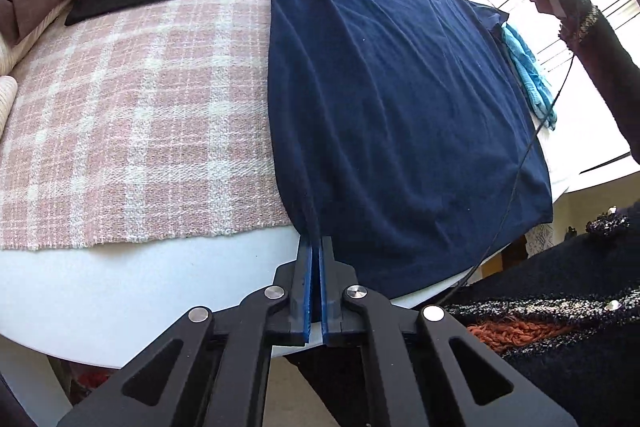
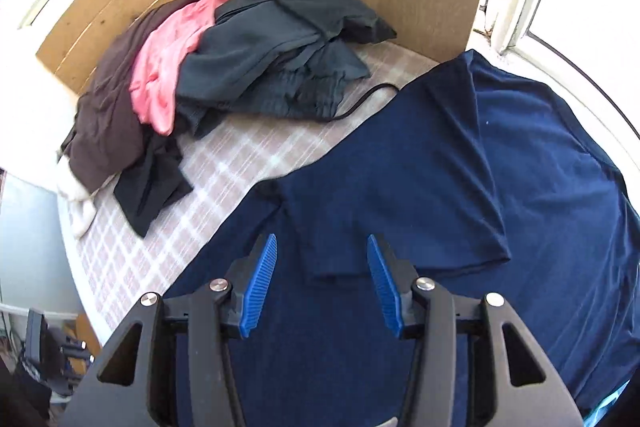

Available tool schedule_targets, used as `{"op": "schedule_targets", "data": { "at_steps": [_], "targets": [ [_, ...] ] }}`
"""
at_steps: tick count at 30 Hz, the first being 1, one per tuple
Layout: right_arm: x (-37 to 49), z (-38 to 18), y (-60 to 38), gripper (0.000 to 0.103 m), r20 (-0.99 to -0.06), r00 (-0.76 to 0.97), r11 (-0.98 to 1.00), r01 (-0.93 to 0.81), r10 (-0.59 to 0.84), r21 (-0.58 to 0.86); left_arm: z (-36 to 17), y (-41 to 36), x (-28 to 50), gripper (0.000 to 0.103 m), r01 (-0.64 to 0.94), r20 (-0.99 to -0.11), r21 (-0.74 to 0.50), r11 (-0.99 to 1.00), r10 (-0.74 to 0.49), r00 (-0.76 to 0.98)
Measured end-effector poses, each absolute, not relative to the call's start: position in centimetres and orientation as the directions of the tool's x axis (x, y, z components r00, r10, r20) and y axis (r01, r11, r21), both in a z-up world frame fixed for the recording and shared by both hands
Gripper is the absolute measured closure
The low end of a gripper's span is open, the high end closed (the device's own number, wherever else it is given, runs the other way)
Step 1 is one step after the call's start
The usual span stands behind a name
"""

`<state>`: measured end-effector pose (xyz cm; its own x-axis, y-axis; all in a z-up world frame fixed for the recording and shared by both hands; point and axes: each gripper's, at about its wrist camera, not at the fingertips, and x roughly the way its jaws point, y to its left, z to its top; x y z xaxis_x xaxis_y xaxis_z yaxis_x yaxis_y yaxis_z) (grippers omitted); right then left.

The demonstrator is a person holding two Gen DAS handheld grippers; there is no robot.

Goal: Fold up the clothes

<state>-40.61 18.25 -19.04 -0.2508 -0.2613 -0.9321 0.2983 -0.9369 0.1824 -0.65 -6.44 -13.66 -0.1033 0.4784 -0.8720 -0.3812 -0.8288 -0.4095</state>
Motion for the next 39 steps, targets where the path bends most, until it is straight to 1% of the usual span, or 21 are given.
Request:
{"op": "schedule_targets", "data": {
  "at_steps": [4,8,11,15,17,19,20,22,23,25,31,36,39],
  "targets": [
    [-46.2,-21.8,16.2,0.056,-0.96,-0.204,-0.97,0.187,-0.191,0.154,-11.8,-5.9,-1.2,0.101,-0.391,-0.845,-0.442,-0.807,0.521,-0.121],
    [-49.1,-24.3,14.9,0.056,-0.987,-0.144,-0.994,0.089,-0.078,0.065,-10.3,-4.8,-1.1,0.101,-0.443,-0.828,-0.45,-0.775,0.549,-0.118],
    [-50.5,-25.5,14.8,0.056,-0.996,-0.079,-0.999,0.021,-0.046,0.044,-10.9,-4.7,-0.7,0.101,-0.476,-0.813,-0.463,-0.748,0.572,-0.107],
    [-51.6,-27.0,14.3,0.056,-1.0,-0.016,-1.0,-0.004,0.011,-0.011,-11.5,-4.9,-0.4,0.101,-0.511,-0.794,-0.485,-0.709,0.602,-0.082],
    [-51.8,-26.9,14.2,0.056,-0.999,-0.034,-1.0,0.005,0.019,-0.019,-11.4,-6.1,0.1,0.101,-0.531,-0.789,-0.489,-0.692,0.611,-0.069],
    [-51.7,-26.7,14.1,0.064,-0.998,-0.058,-0.999,0.031,0.027,-0.029,-10.9,-7.9,0.2,0.101,-0.551,-0.781,-0.494,-0.672,0.622,-0.059],
    [-51.6,-26.5,14.3,0.078,-0.997,-0.071,-0.999,0.037,0.036,-0.039,-10.8,-8.0,0.2,0.101,-0.561,-0.778,-0.494,-0.665,0.625,-0.056],
    [-51.4,-26.0,15.6,0.091,-0.996,-0.085,-1.0,0.007,-0.024,0.024,-10.6,-8.1,0.2,0.101,-0.577,-0.774,-0.493,-0.651,0.632,-0.052],
    [-51.3,-25.7,16.4,0.096,-0.994,-0.09,-0.998,-0.015,-0.063,0.065,-10.6,-8.2,0.3,0.101,-0.583,-0.771,-0.494,-0.645,0.635,-0.05],
    [-51.0,-25.1,18.0,0.097,-0.985,-0.109,-0.99,-0.042,-0.13,0.135,-10.4,-8.0,0.4,0.101,-0.592,-0.758,-0.507,-0.627,0.651,-0.04],
    [-48.7,-22.0,22.8,0.098,-0.95,-0.2,-0.962,-0.081,-0.241,0.261,-9.3,-6.3,1.3,0.101,-0.638,-0.752,-0.499,-0.586,0.659,-0.018],
    [-45.4,-19.7,28.3,0.098,-0.925,-0.267,-0.943,-0.119,-0.272,0.312,-7.7,-2.8,3.0,0.101,-0.693,-0.75,-0.482,-0.537,0.661,0.009],
    [-43.1,-19.4,31.8,0.098,-0.917,-0.285,-0.935,-0.14,-0.278,0.327,-7.7,0.1,4.2,0.101,-0.721,-0.756,-0.478,-0.502,0.653,0.047]
  ]
}}
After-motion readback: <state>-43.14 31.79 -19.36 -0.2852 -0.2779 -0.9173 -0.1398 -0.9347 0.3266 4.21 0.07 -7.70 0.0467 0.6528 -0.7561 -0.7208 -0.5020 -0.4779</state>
